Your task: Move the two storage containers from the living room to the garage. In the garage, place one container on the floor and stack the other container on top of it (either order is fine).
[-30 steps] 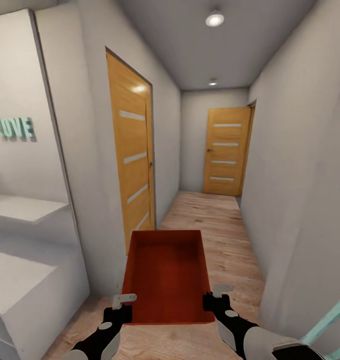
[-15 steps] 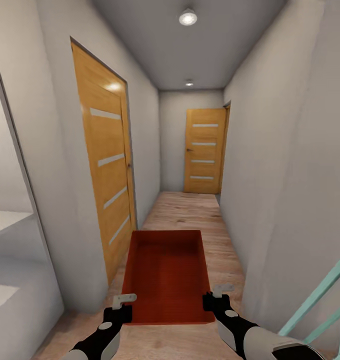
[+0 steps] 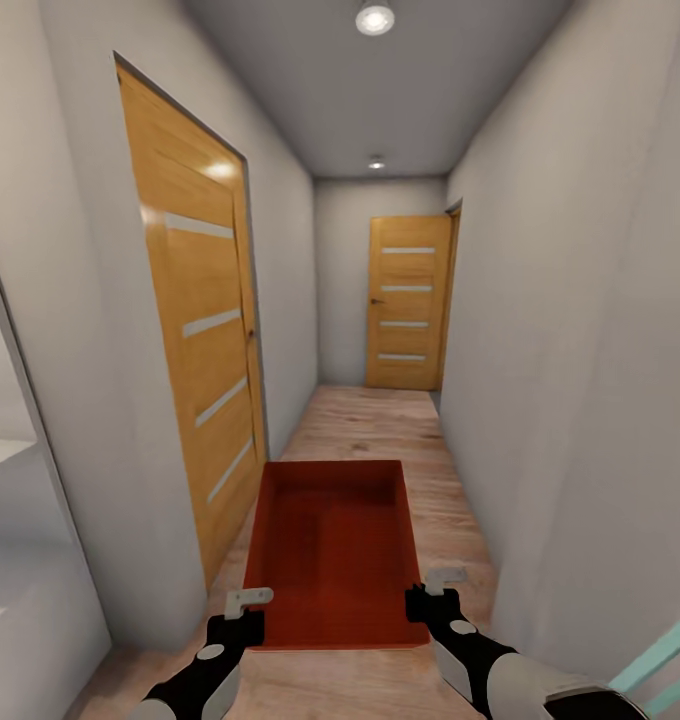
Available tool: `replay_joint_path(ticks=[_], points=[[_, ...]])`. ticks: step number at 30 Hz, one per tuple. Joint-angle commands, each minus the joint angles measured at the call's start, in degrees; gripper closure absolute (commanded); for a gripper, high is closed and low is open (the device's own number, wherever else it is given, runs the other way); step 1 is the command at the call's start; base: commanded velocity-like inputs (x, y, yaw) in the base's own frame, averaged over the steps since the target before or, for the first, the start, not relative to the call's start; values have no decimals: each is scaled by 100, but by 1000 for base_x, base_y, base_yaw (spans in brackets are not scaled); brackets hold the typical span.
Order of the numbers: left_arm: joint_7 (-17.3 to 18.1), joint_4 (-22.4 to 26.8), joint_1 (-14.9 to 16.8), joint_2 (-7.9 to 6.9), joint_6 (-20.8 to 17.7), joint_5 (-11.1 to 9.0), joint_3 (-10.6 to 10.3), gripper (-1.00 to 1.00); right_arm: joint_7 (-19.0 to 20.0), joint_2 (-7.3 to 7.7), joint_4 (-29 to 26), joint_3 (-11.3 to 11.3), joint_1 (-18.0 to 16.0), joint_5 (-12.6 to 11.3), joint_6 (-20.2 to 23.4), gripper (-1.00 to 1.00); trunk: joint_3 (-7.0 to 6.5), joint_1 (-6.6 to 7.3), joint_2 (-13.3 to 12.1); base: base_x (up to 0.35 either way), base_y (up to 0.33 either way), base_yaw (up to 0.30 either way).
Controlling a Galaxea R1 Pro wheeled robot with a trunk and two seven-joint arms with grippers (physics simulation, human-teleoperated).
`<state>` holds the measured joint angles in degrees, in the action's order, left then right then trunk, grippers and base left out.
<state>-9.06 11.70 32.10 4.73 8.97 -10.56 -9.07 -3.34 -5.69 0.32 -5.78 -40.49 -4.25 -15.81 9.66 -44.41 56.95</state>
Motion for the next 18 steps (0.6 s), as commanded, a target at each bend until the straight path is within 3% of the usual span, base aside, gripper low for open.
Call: replay_joint_path(ticks=[1, 12, 18], points=[[-43, 61, 7, 2, 96, 11, -34, 100, 9, -3, 21, 95, -3, -2, -10, 100, 9, -4, 6, 321, 0, 0], [-43, 61, 7, 2, 96, 15, -34, 100, 9, -11, 21, 95, -3, 39, -10, 100, 9, -4, 6, 321, 18, -4], [-43, 61, 7, 2, 96, 19, -34, 100, 9, -11, 21, 95, -3, -2, -10, 100, 9, -4, 6, 321, 81, -197]])
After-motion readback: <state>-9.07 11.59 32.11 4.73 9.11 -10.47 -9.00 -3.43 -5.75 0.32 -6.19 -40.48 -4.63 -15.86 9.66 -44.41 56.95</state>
